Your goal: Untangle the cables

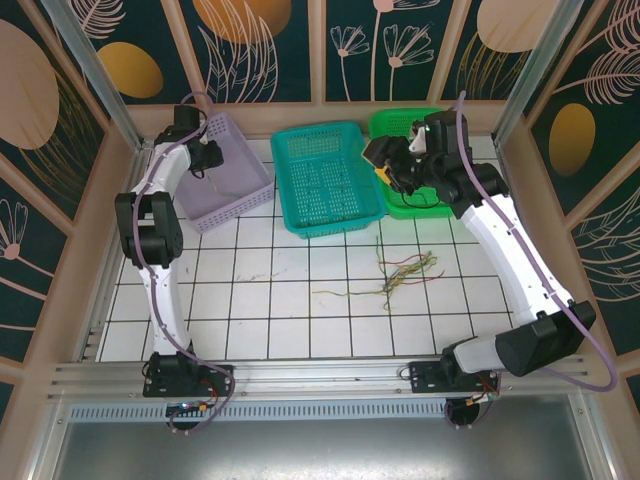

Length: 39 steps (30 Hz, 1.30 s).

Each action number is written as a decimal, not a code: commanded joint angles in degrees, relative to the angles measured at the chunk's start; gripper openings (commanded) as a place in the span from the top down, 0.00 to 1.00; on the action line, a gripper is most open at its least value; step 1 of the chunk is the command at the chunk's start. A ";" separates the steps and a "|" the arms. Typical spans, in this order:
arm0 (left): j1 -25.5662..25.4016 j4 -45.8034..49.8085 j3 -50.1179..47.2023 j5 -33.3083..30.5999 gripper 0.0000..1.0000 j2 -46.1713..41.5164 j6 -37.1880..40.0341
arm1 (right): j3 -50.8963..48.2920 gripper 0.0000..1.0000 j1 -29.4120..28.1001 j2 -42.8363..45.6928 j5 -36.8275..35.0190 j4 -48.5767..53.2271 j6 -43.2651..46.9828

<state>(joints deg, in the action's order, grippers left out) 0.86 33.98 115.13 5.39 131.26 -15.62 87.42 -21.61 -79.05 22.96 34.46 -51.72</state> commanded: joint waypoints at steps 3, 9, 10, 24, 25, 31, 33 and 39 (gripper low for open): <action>0.28 3.91 2.18 -4.95 0.27 0.52 -0.63 | -0.01 0.45 -0.28 1.23 0.59 -0.60 -0.85; 0.28 6.44 2.47 -12.43 0.22 -2.24 -0.19 | -0.18 0.45 -0.32 0.77 1.12 -1.41 -1.05; 0.28 6.62 2.55 -12.96 0.22 -2.77 -0.04 | -0.31 0.45 -0.35 0.74 1.30 -1.65 -1.17; 0.28 8.44 7.92 -18.96 0.22 -13.25 -7.36 | -0.79 0.46 -0.37 4.01 -6.58 0.14 0.13; 0.31 8.69 8.85 -19.14 0.22 -13.87 -8.01 | -1.13 0.46 -0.32 4.60 -7.53 0.03 0.11; 2.72 13.13 15.83 -17.29 0.30 -11.51 -13.00 | -4.49 0.47 -0.11 5.73 -7.38 -0.47 0.57; 3.74 14.26 18.35 -15.62 0.33 -7.91 -13.74 | -7.13 0.47 -0.15 6.45 -6.52 -2.07 0.48; 5.38 10.68 17.75 -11.92 0.44 -0.80 -12.20 | -11.53 0.47 0.23 7.32 -4.78 -4.51 1.01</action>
<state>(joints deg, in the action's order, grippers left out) 5.98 43.68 134.50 -8.80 126.15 -27.75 77.12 -21.69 -72.88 16.99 32.75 -52.38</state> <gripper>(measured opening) 0.559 0.532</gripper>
